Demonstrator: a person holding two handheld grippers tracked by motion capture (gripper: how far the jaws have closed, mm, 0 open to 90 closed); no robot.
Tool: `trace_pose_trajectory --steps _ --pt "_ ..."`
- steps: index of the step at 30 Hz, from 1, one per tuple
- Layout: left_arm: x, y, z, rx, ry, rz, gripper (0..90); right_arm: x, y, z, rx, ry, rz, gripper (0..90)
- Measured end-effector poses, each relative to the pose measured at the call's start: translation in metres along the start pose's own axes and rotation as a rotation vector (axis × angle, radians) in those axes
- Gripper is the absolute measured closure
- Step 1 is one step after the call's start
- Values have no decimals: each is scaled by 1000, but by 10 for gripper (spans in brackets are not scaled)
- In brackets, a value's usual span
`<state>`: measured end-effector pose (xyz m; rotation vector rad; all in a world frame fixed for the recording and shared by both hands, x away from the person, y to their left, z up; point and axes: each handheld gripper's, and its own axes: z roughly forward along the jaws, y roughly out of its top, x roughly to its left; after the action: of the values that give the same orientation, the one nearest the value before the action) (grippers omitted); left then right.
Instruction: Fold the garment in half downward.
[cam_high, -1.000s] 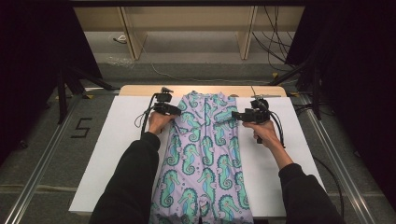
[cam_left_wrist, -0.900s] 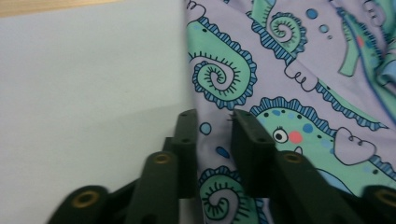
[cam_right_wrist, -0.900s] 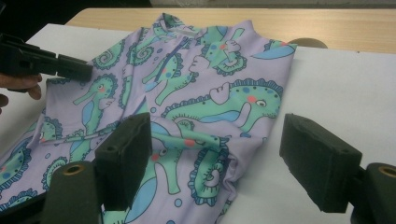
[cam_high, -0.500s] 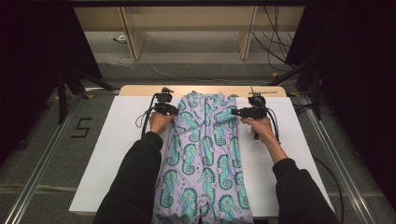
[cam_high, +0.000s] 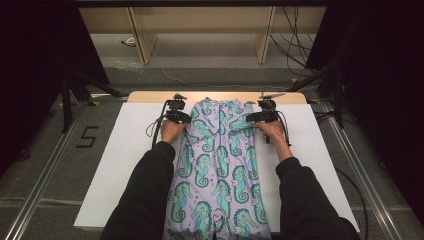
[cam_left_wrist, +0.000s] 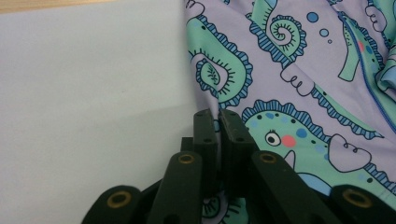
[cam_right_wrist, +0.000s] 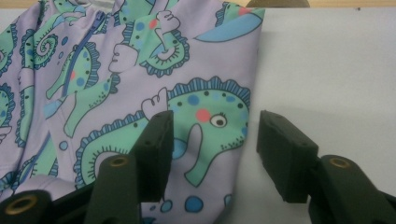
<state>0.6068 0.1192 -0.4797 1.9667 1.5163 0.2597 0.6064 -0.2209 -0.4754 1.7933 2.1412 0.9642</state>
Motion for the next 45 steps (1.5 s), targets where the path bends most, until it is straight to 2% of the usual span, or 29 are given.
trace_pose_trajectory --steps 3,8,11,15,20,27,39,45 --pt "1 -1 0 -4 -9 -9 858 2 3 3 -1 -6 8 520" --pt "1 -1 0 -6 -7 -4 858 11 4 7 10 -27 -6 593" --pt "2 -1 0 -9 -12 -7 859 12 4 7 13 -44 -21 650" --pt "3 -2 0 -14 -22 -19 859 10 5 8 14 -32 -10 714" --pt "2 -2 0 -21 -16 -9 864 14 5 10 17 -19 -19 834" --pt "3 -2 -3 -38 -54 -26 873 22 11 5 1 -41 -85 866" --pt "0 14 -31 -146 -123 -40 876 38 37 -24 -85 -54 -186 873" --pt "-8 26 -48 -196 -126 -3 876 45 51 -36 -112 -54 -248 873"
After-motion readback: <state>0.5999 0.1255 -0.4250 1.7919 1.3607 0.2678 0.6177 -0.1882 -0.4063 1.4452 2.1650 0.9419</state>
